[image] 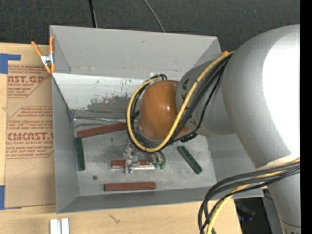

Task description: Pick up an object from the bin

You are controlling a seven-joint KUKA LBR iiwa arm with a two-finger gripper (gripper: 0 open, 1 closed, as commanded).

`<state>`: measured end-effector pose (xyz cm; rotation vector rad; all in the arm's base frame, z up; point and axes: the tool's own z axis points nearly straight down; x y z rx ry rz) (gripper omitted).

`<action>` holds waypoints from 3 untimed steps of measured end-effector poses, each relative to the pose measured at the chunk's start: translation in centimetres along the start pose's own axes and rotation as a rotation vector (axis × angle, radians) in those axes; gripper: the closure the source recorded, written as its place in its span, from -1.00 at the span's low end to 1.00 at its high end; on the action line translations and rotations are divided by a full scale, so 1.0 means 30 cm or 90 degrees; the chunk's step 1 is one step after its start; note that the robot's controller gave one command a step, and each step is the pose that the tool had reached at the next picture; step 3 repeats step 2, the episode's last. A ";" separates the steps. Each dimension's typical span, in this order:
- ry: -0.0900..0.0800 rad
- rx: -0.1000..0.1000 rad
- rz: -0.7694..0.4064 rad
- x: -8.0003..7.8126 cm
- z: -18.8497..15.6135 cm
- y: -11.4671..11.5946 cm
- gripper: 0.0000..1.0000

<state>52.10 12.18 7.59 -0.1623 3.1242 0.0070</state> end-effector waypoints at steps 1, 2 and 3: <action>0.009 0.003 0.004 -0.020 -0.644 -0.017 1.00; 0.009 0.003 0.005 -0.023 -0.693 -0.018 1.00; 0.009 0.003 0.005 -0.023 -0.693 -0.018 1.00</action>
Offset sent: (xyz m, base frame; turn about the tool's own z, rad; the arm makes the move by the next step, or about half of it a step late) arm 0.0000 0.0000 0.0000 0.0000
